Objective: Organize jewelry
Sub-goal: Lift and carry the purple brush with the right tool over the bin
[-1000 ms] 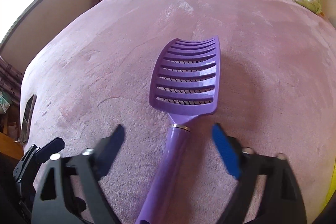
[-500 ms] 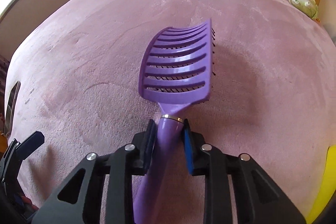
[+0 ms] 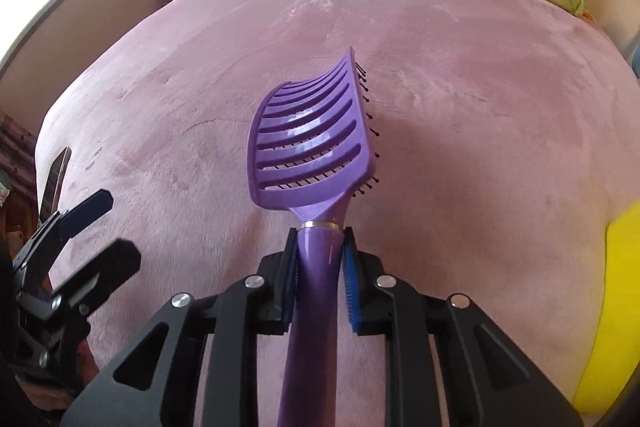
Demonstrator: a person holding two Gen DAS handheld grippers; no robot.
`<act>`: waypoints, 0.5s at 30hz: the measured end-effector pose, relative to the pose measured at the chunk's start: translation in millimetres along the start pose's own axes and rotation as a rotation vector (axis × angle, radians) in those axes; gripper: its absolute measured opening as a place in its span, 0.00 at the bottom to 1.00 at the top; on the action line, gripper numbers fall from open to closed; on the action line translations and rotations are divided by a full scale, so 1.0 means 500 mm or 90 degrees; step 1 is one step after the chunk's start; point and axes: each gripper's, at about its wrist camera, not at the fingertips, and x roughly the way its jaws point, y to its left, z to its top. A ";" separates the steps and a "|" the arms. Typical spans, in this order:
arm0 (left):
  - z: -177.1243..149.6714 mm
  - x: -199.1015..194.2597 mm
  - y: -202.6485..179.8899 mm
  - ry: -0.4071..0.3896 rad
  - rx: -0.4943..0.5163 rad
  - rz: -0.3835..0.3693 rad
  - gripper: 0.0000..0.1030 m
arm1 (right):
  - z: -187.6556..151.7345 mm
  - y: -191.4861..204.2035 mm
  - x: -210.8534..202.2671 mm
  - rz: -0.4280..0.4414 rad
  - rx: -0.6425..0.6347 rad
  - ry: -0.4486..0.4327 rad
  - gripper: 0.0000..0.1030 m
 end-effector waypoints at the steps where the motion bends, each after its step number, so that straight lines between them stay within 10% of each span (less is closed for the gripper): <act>1: -0.001 0.002 -0.014 0.003 0.009 -0.004 0.92 | -0.014 -0.009 -0.015 0.001 0.004 -0.006 0.21; 15: -0.014 0.010 -0.214 0.038 0.134 -0.034 0.93 | -0.145 -0.153 -0.176 -0.020 0.075 -0.083 0.21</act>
